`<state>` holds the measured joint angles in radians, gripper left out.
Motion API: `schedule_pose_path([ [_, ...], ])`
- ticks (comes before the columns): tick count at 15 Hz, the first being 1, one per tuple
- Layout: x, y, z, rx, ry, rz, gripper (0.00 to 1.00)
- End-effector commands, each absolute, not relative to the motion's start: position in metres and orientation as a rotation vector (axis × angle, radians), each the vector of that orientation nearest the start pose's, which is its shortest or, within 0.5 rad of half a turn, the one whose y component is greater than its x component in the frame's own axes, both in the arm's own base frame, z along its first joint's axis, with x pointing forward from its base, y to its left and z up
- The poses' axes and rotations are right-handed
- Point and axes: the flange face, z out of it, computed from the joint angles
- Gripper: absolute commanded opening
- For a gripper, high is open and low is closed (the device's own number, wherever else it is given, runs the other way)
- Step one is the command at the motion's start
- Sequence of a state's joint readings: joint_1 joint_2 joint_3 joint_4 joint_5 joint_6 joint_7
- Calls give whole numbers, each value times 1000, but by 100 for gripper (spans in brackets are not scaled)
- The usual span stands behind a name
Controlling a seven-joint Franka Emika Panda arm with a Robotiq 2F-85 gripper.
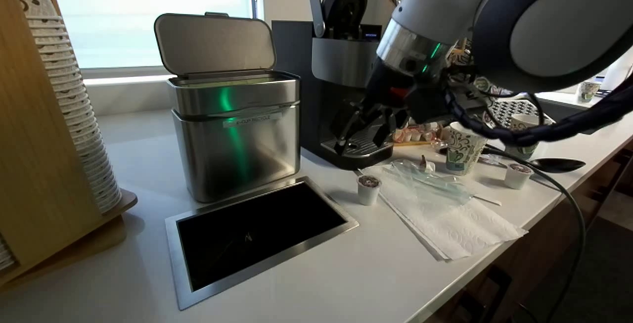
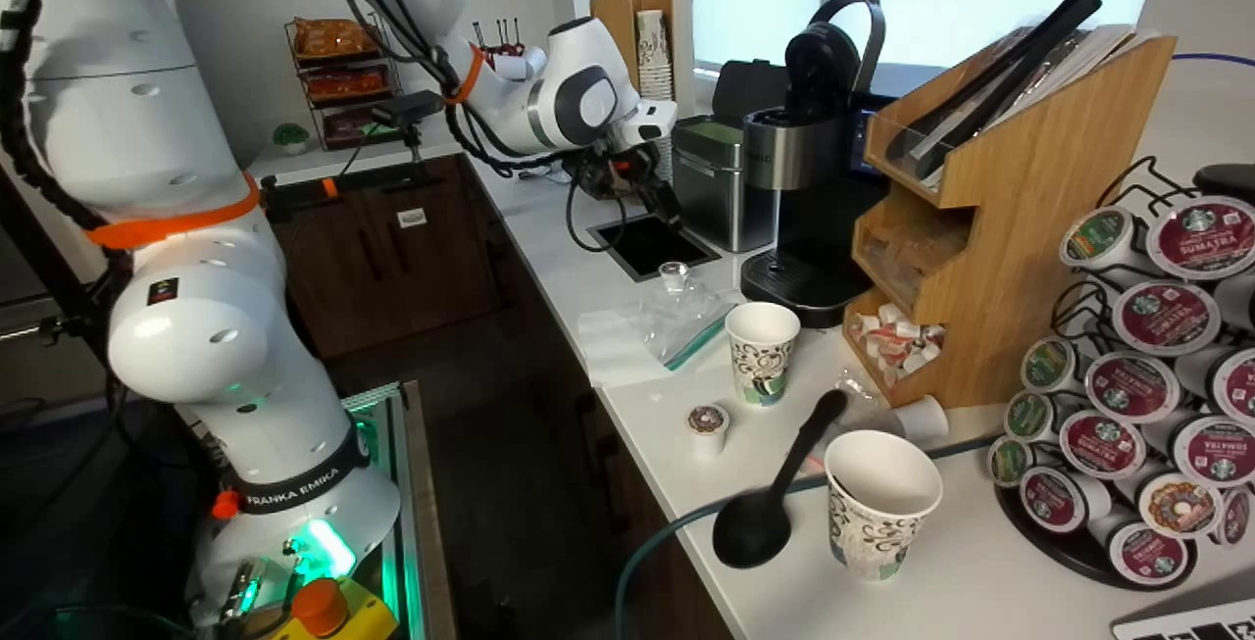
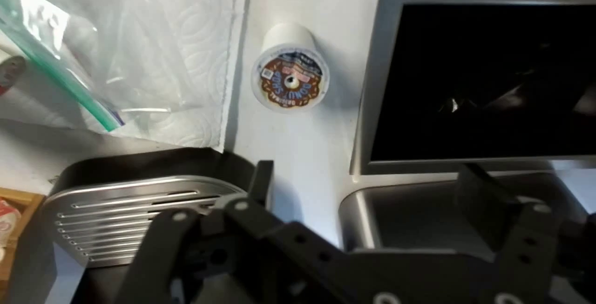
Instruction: Open the lid of the coffee maker, remove the bottle and put it on the table
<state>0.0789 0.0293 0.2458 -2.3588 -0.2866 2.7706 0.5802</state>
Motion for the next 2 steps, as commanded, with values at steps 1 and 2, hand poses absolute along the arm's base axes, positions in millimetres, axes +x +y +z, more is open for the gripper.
schedule_pose_path([
  [1,494,179,366,-3062,53,-585,100],
  [2,486,176,376,-3079,82,-563,100],
])
